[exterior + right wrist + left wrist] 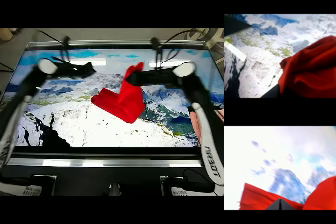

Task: Fold the shirts.

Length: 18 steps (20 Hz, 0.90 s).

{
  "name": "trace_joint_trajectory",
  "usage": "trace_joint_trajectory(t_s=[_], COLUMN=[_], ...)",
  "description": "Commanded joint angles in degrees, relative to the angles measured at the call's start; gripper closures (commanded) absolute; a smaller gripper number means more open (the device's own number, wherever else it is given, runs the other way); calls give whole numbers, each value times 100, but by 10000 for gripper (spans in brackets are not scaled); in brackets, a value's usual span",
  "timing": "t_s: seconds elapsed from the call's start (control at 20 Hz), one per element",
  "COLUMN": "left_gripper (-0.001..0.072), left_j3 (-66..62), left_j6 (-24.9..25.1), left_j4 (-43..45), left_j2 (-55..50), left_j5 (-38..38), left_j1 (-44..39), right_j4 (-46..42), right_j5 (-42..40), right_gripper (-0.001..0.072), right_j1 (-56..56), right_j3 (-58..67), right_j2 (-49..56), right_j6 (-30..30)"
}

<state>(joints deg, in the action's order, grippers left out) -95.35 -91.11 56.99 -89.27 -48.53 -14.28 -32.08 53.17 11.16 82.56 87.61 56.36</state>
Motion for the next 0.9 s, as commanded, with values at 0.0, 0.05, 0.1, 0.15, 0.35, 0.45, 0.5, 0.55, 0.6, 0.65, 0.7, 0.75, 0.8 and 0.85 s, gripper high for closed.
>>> trace_joint_trajectory(t_s=[0.0, 0.05, 0.1, 0.15, 0.35, 0.45, 0.5, 0.55, 0.6, 0.65, 0.7, 0.75, 0.8, 0.85], left_gripper=[680, 680, 680, 680, 679, 679, 679, 679, 679, 679, 679, 679, 679, 679], left_j3=[0, 0, 9, 11, 11, 39, 81, 133, 190, 256, 323, 376, 409, 422], left_j6=[-195, -192, -192, -192, -20, -22, -22, -22, -22, -22, -22, -24, -24, -26], left_j4=[1447, 1451, 1517, 1569, 1574, 1572, 1572, 1572, 1569, 1569, 1569, 1569, 1569, 1567], left_j2=[1349, 1613, 1856, 2035, 2339, 2323, 2323, 2323, 2323, 2326, 2326, 2326, 2326, 2326], left_j5=[-570, -627, -691, -772, -1060, -1047, -1038, -1038, -1038, -1036, -1040, -1045, -1054, -1054], left_j1=[640, 695, 708, 706, 706, 706, 706, 706, 706, 706, 706, 706, 706, 704], right_j4=[1287, 1615, 1884, 1902, 798, -859, -1934, -2719, -2975, -2855, -2538, -2055, -1554, -1095], right_j5=[-1099, -1270, -1255, -1128, 422, 1421, 1982, 2422, 2616, 2470, 2129, 1722, 1379, 1049], right_gripper=[517, 191, 40, 42, 43, 42, 42, 42, 42, 40, 36, 32, 30, 22], right_j1=[737, 798, 785, 686, -323, -901, -1115, -1228, -1287, -1292, -1270, -1239, -1193, -1152], right_j3=[4, 4, 4, 4, 4, 2, -2, -101, -378, -726, -1093, -1394, -1598, -1735], right_j2=[1078, 1270, 1364, 1355, 981, 754, 708, 708, 708, 708, 710, 710, 715, 723], right_j6=[-439, -549, -828, -970, -966, -341, 96, 472, 636, 627, 616, 570, 446, 352])
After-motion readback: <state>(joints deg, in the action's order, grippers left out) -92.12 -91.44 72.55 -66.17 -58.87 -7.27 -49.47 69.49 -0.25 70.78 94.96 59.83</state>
